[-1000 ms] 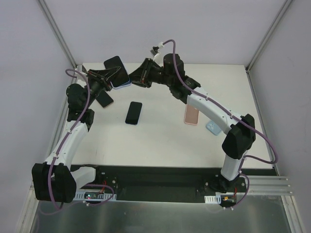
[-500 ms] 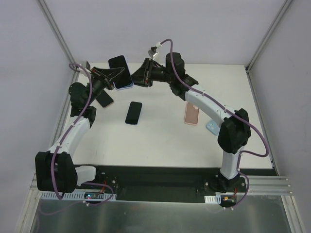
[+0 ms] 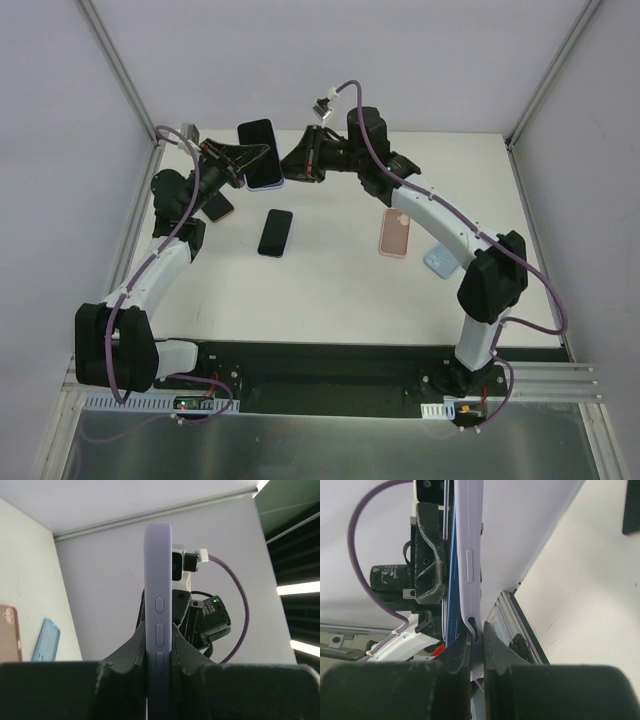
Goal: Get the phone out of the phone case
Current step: Remove the phone case from the phone.
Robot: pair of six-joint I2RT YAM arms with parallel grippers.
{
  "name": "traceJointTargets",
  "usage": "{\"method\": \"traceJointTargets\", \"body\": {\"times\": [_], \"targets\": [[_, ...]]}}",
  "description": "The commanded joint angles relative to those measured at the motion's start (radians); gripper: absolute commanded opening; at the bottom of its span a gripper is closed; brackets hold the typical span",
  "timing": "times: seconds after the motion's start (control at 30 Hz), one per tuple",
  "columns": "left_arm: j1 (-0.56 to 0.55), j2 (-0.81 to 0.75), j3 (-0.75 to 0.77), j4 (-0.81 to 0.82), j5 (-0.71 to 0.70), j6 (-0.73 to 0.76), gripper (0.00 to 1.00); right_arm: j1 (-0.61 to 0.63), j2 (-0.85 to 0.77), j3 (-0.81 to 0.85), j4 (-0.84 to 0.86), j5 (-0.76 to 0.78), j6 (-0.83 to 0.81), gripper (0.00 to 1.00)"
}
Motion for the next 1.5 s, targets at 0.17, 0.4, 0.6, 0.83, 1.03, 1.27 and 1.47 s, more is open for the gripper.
{"method": "traceJointTargets", "body": {"times": [0.17,0.4,0.6,0.83,1.03,1.27,1.47], "targets": [[-0.2,-0.105,0.082,-0.193,0.388,0.225,0.57,0.03,-0.19,-0.365,0.04,0.303,-0.149,0.01],[-0.197,-0.125,0.079,-0.284,0.376,0.279,0.99,0.013,-0.303,-0.494,0.059,0.367,-0.164,0.01],[-0.149,-0.206,0.106,-0.616,0.362,0.484,0.99,-0.005,-0.423,-0.537,-0.117,0.502,-0.292,0.01],[-0.115,-0.246,0.105,-0.764,0.319,0.604,0.99,0.001,-0.518,-0.552,-0.343,0.771,-0.463,0.01],[-0.117,-0.182,0.06,-0.799,0.285,0.607,0.99,0.072,-0.497,-0.557,-0.476,0.971,-0.53,0.01],[-0.252,-0.024,0.075,-0.96,0.135,0.706,0.98,0.113,-0.44,-0.629,-0.503,0.994,-0.514,0.01],[-0.346,0.099,0.05,-0.996,0.012,0.756,0.94,0.127,-0.321,-0.602,-0.503,0.952,-0.477,0.01]]}}
